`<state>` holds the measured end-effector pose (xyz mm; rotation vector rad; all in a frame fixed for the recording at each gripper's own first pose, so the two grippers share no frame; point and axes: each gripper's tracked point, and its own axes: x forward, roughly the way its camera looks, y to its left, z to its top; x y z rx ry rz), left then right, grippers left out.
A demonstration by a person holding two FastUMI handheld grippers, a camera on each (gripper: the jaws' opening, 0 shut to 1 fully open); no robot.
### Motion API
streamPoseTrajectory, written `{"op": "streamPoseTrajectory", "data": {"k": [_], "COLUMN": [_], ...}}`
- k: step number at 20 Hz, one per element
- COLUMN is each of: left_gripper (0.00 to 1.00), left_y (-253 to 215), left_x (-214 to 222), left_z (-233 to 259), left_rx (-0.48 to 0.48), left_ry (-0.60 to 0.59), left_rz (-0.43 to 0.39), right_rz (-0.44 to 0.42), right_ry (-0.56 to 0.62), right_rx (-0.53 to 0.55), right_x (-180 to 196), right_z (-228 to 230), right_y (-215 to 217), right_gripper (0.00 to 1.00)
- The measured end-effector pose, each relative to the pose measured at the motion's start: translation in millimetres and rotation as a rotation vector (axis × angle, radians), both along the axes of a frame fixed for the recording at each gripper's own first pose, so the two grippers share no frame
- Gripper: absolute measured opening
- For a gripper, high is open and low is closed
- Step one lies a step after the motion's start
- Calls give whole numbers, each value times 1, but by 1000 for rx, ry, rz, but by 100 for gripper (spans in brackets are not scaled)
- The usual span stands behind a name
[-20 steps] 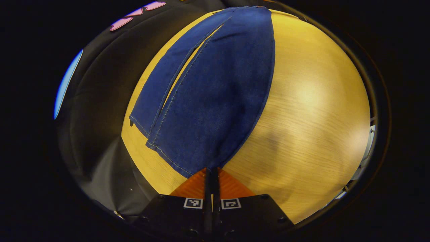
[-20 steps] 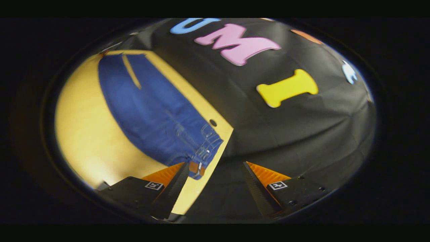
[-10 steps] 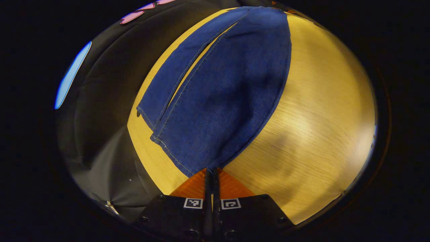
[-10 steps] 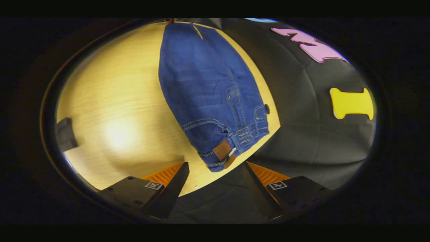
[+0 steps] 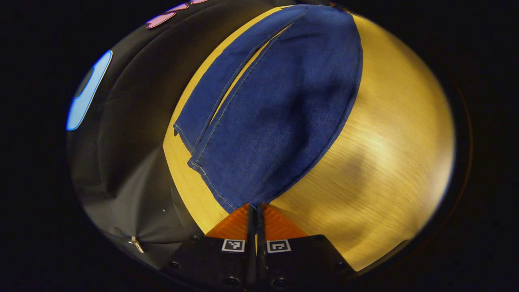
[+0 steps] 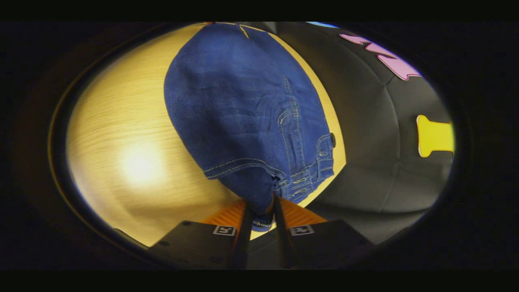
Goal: Grasp the waist and the cuffs of the jeans and fold them to make the two legs overlap; first hold the waist and fold one-third of the jeans toward the cuffs, then hold the cuffs and fold the remaining one-third in the same direction to finish folding.
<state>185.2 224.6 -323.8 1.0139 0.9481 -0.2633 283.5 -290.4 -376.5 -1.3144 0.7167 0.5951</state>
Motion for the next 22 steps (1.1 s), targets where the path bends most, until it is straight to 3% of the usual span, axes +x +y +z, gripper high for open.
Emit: {"op": "streamPoseTrajectory", "data": {"k": [3, 5, 6, 7, 8, 9, 13, 15, 17, 18, 20, 22], "left_gripper": [6, 6, 6, 6, 6, 6, 6, 6, 6, 6, 5, 5], "left_y": [-2, -3, -6, -7, -8, -7, -3, -2, 0, -2, -2, 4], "left_x": [0, 0, 0, 2, 3, 5, 18, 22, 33, 41, 62, 83], "left_z": [0, 0, 2, 5, 5, 9, 31, 52, 79, 98, 135, 167], "left_rx": [-3, -44, -77, -110, -156, -202, -356, -392, -438, -480, -568, -586], "left_ry": [37, 57, 61, 72, 85, 89, 77, 65, 40, 22, -23, -48], "left_rz": [8, 29, 45, 67, 96, 129, 211, 219, 242, 268, 332, 397], "right_rz": [-47, -57, -49, -56, -86, -137, -277, -292, -343, -373, -439, -496], "right_ry": [64, 99, 100, 96, 90, 73, 2, -16, -24, -30, -36, -40], "right_rx": [48, 53, 52, 63, 94, 145, 324, 360, 429, 469, 533, 566], "right_x": [-7, -4, -2, 0, 5, 11, 38, 50, 77, 89, 113, 116], "right_z": [-1, 3, 7, 11, 20, 36, 106, 142, 159, 165, 180, 205], "right_y": [-1, 3, 3, 3, 4, 5, 30, 45, 60, 66, 73, 79], "right_gripper": [5, 2, 2, 7, 2, 12, 12, 2, 7, 2, 2, 7]}}
